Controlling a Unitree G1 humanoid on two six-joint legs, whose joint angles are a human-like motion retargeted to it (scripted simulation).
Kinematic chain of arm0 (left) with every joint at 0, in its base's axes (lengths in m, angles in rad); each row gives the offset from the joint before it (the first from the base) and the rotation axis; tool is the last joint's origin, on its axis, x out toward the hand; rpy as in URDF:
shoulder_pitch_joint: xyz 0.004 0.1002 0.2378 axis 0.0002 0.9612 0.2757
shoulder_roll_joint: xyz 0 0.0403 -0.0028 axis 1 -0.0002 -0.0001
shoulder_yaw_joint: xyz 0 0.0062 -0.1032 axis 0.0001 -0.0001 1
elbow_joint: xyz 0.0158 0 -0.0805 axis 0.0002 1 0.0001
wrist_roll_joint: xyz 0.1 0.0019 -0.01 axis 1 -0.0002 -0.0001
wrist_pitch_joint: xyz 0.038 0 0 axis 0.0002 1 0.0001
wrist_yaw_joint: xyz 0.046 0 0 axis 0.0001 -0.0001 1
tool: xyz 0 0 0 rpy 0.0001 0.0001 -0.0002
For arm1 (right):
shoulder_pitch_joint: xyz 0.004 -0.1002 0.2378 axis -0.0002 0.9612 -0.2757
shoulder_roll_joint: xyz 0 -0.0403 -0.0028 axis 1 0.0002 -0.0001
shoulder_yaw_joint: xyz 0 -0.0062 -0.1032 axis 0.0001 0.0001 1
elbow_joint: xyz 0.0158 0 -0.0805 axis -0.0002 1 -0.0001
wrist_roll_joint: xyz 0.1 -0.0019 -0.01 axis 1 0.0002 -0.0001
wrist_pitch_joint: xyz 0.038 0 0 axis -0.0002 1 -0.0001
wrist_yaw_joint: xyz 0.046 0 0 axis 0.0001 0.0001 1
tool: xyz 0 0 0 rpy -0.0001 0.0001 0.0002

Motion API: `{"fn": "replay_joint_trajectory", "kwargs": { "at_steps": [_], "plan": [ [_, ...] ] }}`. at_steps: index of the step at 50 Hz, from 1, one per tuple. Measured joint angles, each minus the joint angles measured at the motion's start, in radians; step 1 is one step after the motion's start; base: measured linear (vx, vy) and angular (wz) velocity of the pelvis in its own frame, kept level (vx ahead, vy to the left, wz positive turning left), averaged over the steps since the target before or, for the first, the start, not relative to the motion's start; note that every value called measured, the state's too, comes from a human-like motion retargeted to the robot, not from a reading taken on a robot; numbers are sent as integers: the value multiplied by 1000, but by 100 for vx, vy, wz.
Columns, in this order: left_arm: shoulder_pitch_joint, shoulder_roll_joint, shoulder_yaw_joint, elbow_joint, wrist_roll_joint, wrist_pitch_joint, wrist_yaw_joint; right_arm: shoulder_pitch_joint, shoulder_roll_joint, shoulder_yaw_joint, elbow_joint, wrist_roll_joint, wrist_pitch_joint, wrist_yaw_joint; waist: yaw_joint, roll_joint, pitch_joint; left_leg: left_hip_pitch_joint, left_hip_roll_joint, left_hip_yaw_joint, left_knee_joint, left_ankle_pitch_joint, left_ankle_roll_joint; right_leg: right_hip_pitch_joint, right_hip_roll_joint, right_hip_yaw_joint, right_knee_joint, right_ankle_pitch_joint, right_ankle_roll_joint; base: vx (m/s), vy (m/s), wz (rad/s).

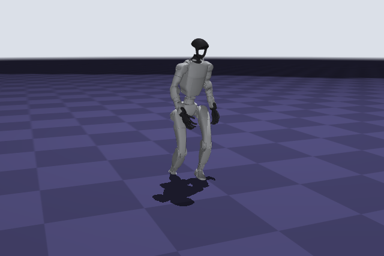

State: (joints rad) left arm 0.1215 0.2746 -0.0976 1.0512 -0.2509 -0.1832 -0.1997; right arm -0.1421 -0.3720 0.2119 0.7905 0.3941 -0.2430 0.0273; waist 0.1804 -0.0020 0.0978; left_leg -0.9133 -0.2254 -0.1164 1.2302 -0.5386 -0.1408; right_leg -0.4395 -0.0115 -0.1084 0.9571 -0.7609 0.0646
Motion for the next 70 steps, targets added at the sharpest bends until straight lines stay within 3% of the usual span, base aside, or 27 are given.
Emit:
{"fn": "replay_joint_trajectory", "kwargs": {
  "at_steps": [15, 25, 29, 33, 35, 37, 40, 43, 47, 50, 54, 58, 60, 63, 67, 70],
  "plan": [
    [72, -66, -68, 147, -66, 46, -118, 33, 60, 61, 137, -23, 26, 108, 30, -26, -44, -9, 114, 70, -5, -72, 75, 56, -3, -68, -48, -10, -3, 11, 3, 30],
    [95, -95, -112, 181, -199, 64, -175, 72, 68, 90, 242, -32, 55, 155, 26, -69, -42, 5, 93, 163, 2, -88, 139, 151, -112, -102, 27, -1, 51, 26, 9, 57],
    [89, -113, -106, 220, -267, 72, -163, 99, 66, 87, 282, -37, 65, 155, 2, -102, -36, 36, 18, 201, 6, -92, 181, 174, -188, -92, 162, 82, 98, 37, 12, 89],
    [73, -131, -76, 246, -336, 80, -128, 131, 72, 79, 305, -36, 79, 153, -58, -148, -17, 88, -98, 225, 24, -115, 247, 124, -280, -36, 454, 278, 139, 41, 9, 115],
    [63, -131, -58, 241, -364, 78, -98, 141, 77, 72, 305, -36, 84, 153, -95, -165, -9, 124, -149, 219, 26, -137, 276, 65, -308, 1, 614, 371, 140, 48, 4, 107],
    [51, -121, -46, 219, -384, 74, -69, 146, 77, 63, 297, -43, 85, 155, -131, -163, -4, 179, -177, 189, 10, -159, 287, -6, -307, 28, 728, 390, 119, 54, 1, 88],
    [40, -100, -44, 158, -394, 65, -23, 163, 71, 54, 272, -59, 86, 150, -183, -131, 3, 301, -185, 116, -49, -166, 267, -117, -286, 39, 795, 333, 69, 59, -2, 70],
    [50, -86, -57, 78, -386, 46, 15, 194, 60, 64, 248, -77, 79, 125, -237, -76, 8, 429, -137, 67, -99, -81, 197, -204, -231, 26, 700, 289, 36, 63, -6, 63],
    [68, -78, -86, 3, -360, 4, 44, 231, 55, 99, 241, -109, 79, 82, -280, 13, 17, 475, -44, 50, -13, 136, 51, -273, -85, 21, 474, 354, 50, 59, -7, 40],
    [71, -71, -104, -22, -320, -20, 57, 245, 48, 117, 245, -140, 86, 45, -271, 74, 31, 421, 37, 80, 168, 212, -7, -285, 21, 28, 347, 410, 65, 54, -4, 3],
    [71, -61, -111, -49, -271, -45, 89, 244, 22, 103, 225, -153, 77, -17, -225, 85, 39, 324, 112, 136, 264, 107, 42, -242, 42, 27, 301, 396, 57, 54, -4, -16],
    [82, -67, -100, -117, -234, -73, 166, 223, -43, 52, 102, -150, 39, -100, -200, 39, 41, 270, 94, 159, 18, 1, 109, -195, -4, 49, 279, 403, 91, 52, -2, -24],
    [86, -71, -89, -188, -212, -90, 235, 196, -98, 17, -13, -154, 7, -157, -204, 7, 43, 255, 52, 161, -102, 16, 118, -203, -29, 79, 296, 395, 107, 46, -1, -24],
    [80, -73, -69, -313, -188, -132, 352, 111, -187, -35, -226, -182, -58, -254, -207, -24, 64, 212, 12, 158, -18, -21, 157, -244, -14, 132, 433, 312, 90, 39, 0, -51],
    [-49, -80, -64, -536, -132, -204, 536, -150, -284, -129, -621, -271, -137, -417, -192, -23, 106, 133, 5, 173, 310, -213, 233, -325, 8, 148, 709, 49, -31, 35, 2, -82],
    [-339, -63, -47, -788, -52, -242, 649, -483, -288, -169, -930, -316, -138, -457, -192, 0, 139, 72, 22, 203, 486, -334, 276, -381, -6, 122, 863, -111, -137, 26, 5, -42]
  ]
}}
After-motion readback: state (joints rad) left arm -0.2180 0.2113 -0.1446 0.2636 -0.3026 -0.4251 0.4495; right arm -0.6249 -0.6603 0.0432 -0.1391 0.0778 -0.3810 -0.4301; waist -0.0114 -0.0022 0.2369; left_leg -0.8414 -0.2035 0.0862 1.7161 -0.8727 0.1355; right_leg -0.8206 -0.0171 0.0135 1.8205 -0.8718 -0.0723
